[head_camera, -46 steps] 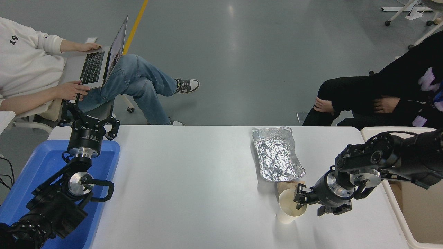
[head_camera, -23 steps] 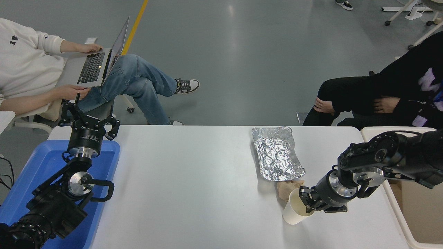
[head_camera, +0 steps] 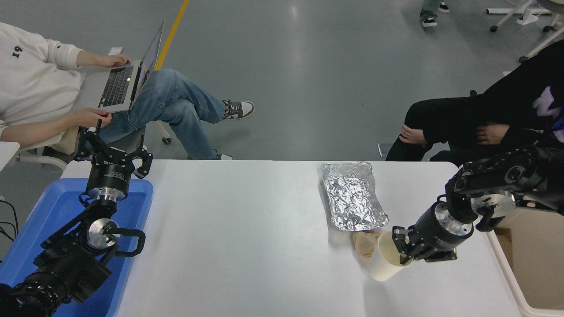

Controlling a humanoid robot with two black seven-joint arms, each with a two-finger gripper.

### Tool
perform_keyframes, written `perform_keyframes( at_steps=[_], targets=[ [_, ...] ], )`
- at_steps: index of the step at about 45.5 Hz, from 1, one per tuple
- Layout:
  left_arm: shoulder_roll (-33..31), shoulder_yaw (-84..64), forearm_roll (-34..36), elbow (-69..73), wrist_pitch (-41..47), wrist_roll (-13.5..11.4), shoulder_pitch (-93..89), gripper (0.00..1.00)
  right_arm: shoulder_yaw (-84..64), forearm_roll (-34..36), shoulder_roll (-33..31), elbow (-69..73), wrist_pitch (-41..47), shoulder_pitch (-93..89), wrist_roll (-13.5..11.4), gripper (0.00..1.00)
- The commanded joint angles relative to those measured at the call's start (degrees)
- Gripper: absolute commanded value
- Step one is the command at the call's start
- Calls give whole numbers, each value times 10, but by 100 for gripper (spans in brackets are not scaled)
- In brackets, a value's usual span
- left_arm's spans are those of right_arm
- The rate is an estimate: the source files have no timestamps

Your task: Pick up paper cup place in dustbin

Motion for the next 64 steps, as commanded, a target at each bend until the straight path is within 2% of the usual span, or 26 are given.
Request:
perform_keyframes(
  at_steps=[1,21,43,52,64],
  targets=[
    [0,0,0,1,0,0,0,99,-83,38,-15,31,95,169,0,0],
    [0,0,0,0,0,0,1,99,-142,59,-25,35,95,361,0,0],
    [0,0,0,1,0,0,1,99,-184,56,-33,27,95,364,-1,0],
    [0,0,0,1,0,0,1,99,-238,34,-76,-31,95,351,-5,0],
    [0,0,0,0,0,0,1,99,-236,-23,-162,-175,95,218,-4,0]
  ],
)
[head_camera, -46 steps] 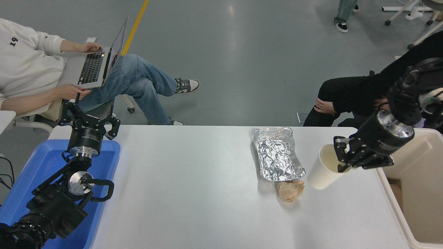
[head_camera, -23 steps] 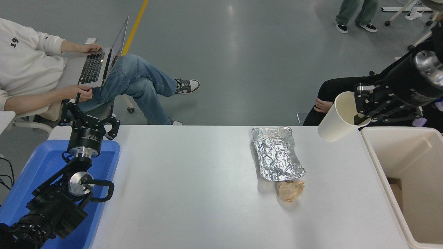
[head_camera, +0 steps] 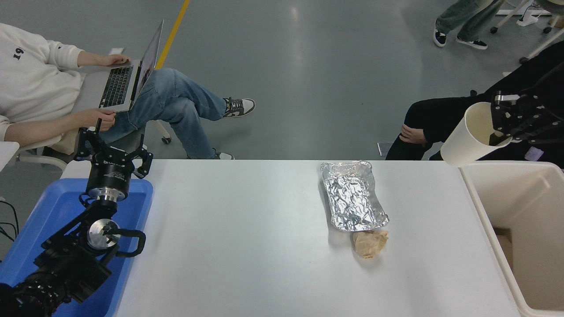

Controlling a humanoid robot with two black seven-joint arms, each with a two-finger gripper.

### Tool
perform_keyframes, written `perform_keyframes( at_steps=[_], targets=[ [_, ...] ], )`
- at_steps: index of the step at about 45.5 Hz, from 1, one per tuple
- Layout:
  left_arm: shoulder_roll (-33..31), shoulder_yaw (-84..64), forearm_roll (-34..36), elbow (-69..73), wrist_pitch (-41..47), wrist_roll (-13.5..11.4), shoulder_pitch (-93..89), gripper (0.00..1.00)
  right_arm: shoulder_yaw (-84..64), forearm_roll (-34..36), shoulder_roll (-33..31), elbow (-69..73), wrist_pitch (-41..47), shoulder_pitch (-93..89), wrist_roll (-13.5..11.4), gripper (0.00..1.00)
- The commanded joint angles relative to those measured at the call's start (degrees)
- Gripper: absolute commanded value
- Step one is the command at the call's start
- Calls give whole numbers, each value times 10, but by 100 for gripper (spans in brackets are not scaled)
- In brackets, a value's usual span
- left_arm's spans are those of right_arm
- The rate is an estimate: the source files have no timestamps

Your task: Pick up paper cup place in dustbin

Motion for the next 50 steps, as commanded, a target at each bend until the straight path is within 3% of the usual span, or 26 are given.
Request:
perform_keyframes(
  at_steps=[1,13,24,36,50],
  targets=[
    [0,0,0,0,0,0,0,99,-2,-38,-77,-126,0,-112,0,0],
    [0,0,0,0,0,0,0,99,127,-37,-174,-242,0,-337,0,0],
    [0,0,0,-1,0,0,0,99,265,-40,-174,-289,-240,-580,3,0],
    [-1,0,0,0,0,0,0,99,284,-41,-98,-364,-379,-711,3,0],
    [0,0,0,0,0,0,0,99,411,-40,-14,-544,-395,-864,4,0]
  ],
)
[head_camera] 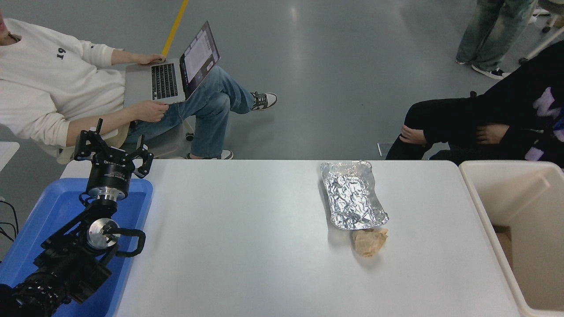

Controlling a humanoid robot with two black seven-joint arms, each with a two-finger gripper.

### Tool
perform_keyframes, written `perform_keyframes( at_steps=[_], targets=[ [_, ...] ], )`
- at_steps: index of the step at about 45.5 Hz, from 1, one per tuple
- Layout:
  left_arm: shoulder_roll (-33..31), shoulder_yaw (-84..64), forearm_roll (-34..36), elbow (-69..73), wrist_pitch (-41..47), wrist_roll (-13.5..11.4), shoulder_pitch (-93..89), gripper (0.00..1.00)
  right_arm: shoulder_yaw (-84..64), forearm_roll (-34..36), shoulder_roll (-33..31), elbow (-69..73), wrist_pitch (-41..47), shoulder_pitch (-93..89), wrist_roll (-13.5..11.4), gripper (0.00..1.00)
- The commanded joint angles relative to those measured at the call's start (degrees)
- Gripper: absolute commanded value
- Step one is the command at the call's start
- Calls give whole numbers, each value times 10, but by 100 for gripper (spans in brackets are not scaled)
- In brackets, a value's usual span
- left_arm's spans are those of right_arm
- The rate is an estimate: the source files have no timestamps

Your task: Pick up paper cup place in dustbin

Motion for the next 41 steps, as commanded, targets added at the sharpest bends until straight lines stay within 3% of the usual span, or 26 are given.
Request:
perform_keyframes(
  at_steps=[1,18,31,32,35,36,37,41],
  targets=[
    [0,0,0,1,0,0,0,99,108,-1,68,-145,-35,-135,1,0],
    [0,0,0,0,0,0,0,99,135,-2,144,-271,-37,-197,0,0],
    [0,0,0,0,0,0,0,99,133,-2,144,-269,-38,-199,0,0],
    [0,0,0,1,0,0,0,99,133,-2,143,-269,-38,-198,0,4],
    [0,0,0,1,0,0,0,99,137,0,142,-271,-46,-191,0,53],
    [0,0,0,0,0,0,0,99,138,1,141,-271,-53,-191,0,65],
    [0,0,0,1,0,0,0,99,139,5,141,-271,-65,-191,0,71],
    [0,0,0,0,0,0,0,99,139,6,141,-263,-109,-197,1,75]
  ],
)
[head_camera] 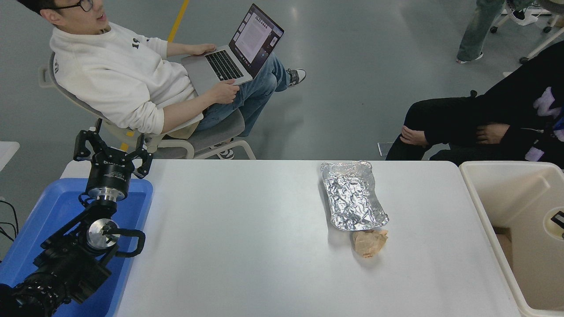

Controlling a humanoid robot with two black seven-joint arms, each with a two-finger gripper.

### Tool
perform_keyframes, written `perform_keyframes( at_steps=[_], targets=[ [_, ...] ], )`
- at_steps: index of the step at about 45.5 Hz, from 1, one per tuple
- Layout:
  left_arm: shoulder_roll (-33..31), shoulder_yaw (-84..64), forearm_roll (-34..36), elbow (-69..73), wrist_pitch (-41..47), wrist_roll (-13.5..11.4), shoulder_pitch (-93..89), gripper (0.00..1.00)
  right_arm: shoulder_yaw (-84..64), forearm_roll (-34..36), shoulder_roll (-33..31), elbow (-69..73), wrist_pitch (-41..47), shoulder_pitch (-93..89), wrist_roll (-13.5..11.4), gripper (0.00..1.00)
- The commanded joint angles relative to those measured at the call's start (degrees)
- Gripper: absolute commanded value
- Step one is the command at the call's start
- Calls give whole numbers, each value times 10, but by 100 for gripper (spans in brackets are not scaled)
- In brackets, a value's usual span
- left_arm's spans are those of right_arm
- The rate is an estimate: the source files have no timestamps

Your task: Pick up paper cup place in dustbin

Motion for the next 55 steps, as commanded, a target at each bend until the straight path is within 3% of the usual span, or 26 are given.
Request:
perform_keyframes(
  at_steps=[1,14,20,23,31,37,43,55],
  targets=[
    [0,0,0,0,0,0,0,99,5,5,2,0,-66,-6,1,78],
    [0,-1,0,0,0,0,0,99,1,7,-26,52,-71,40,1,90],
    [0,0,0,0,0,0,0,99,-7,3,-101,190,-71,120,1,92],
    [0,0,1,0,0,0,0,99,-30,-1,-127,258,-70,161,1,99],
    [0,0,0,0,0,0,0,99,-202,1,-162,465,-45,354,0,100],
    [0,0,1,0,0,0,0,99,-312,3,-147,570,-36,499,0,100],
    [0,0,0,0,0,0,0,99,-376,8,-89,644,14,603,0,100],
    [0,0,0,0,0,0,0,99,-394,10,32,669,303,754,1,100]
  ],
)
